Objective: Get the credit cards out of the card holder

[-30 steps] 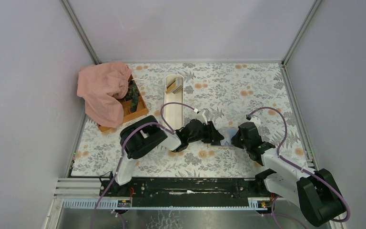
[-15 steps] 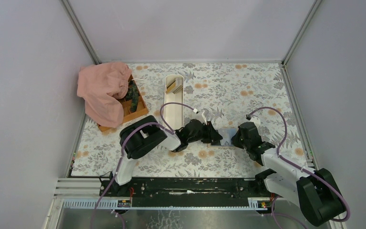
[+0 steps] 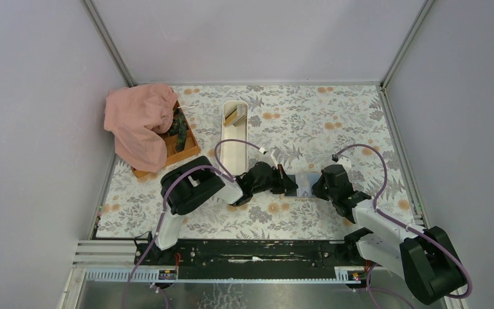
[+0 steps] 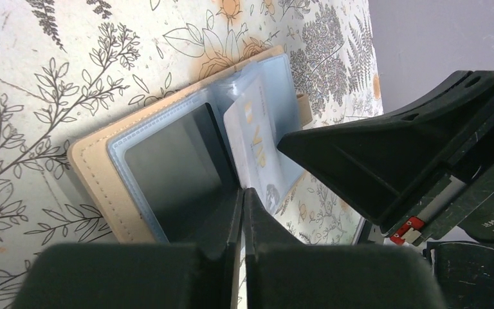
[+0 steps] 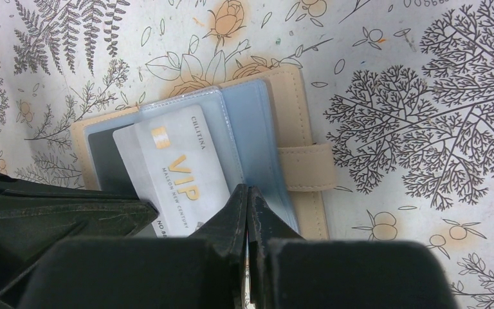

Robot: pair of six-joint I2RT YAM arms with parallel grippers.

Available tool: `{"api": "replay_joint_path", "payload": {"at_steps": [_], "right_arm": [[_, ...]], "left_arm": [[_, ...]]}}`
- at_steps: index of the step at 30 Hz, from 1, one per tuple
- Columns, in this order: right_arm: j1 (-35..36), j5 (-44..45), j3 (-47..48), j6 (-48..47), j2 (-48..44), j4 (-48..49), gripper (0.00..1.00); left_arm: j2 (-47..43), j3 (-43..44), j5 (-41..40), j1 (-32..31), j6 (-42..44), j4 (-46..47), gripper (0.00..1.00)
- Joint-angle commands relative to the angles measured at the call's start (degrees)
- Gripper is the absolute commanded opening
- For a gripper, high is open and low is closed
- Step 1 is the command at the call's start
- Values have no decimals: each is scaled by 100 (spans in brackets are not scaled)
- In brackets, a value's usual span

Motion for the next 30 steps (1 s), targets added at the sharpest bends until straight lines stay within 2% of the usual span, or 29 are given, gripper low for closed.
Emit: {"api": "replay_joint_path", "payload": {"at_steps": [1,8,16,23,27,30], "right_arm": [[-39,55,23,-8,57,-62,0],[-39,79,32,-2,74,-56,0],[-45,79,31,3,81,-71,0],[-51,61,38,-19,59,-55,0],[-49,32,-125,-45,-263,88,0],[-47,-93,-347,-133,-719,313,0]], "left_arm": [[-69,-30,-37,41,47,101,0],[-321,-241,-8,146,231,145,0],[-763,-817,588,603,-45,620,0],[-1560,-870,574,585,483,39,0],[-2076,-783,741,557,852,-153,0],[-2298,-738,1094,571,920,47,0]]}}
